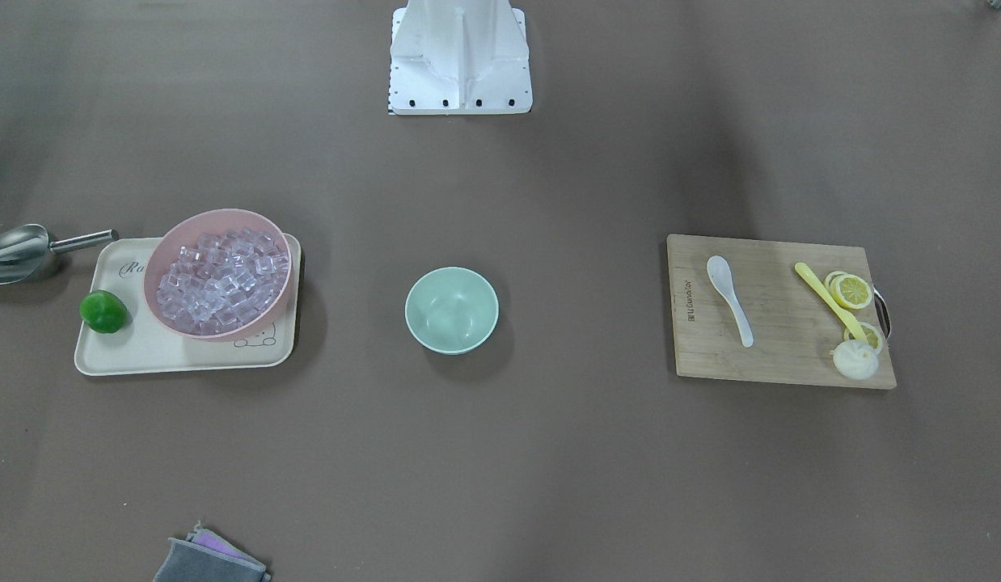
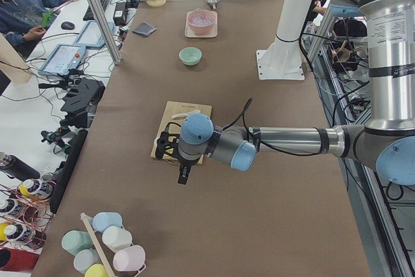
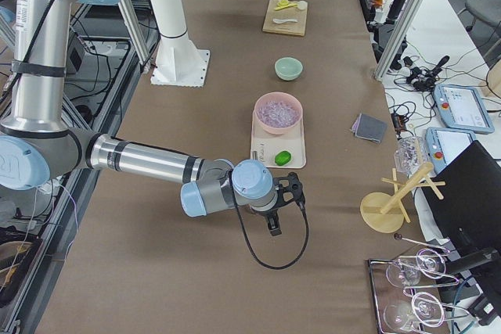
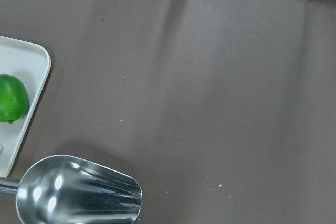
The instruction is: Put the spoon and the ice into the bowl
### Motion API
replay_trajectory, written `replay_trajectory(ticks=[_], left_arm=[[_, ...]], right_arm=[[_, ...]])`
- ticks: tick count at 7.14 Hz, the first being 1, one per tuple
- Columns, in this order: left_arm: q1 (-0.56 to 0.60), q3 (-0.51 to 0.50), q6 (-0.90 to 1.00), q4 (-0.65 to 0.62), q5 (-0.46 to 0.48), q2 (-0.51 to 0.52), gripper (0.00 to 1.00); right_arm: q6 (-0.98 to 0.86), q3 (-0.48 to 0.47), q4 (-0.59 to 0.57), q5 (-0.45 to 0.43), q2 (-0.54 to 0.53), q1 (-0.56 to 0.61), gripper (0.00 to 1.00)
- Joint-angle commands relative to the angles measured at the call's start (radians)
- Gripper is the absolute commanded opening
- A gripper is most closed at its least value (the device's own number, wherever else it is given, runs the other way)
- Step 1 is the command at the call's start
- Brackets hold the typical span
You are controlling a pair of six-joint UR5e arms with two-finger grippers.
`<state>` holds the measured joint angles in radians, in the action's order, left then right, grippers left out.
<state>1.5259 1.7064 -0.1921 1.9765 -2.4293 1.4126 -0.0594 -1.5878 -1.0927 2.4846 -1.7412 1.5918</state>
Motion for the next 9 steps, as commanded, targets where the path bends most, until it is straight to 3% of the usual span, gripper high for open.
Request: replay_trajectory(ticks=[1, 3, 6, 8, 9], left_arm=[[-0.015, -0.005, -0.001, 0.002, -0.037, 0.018, 0.98], [-0.026, -0.001, -0.047, 0.083, -0.059, 0.012, 0.98], [-0.191, 0.013, -0.333, 0.122, -0.05, 0.125, 0.93], [-0.335, 0.009, -0.402, 0.124, 0.089, 0.169, 0.89], [-0.398, -0.005, -0.4, 0.124, 0.107, 0.172, 0.85]], right_arm=[[0.001, -0.007, 0.001, 0.014, 0.008, -0.015, 1.0], [0.018, -0.026, 0.001, 0.017, 0.005, -0.022, 1.0], [0.232, -0.11, 0.001, 0.024, 0.006, -0.096, 0.99], [0.292, -0.13, 0.001, 0.017, 0.041, -0.142, 0.99], [0.305, -0.132, 0.001, 0.019, 0.063, -0.16, 0.99]])
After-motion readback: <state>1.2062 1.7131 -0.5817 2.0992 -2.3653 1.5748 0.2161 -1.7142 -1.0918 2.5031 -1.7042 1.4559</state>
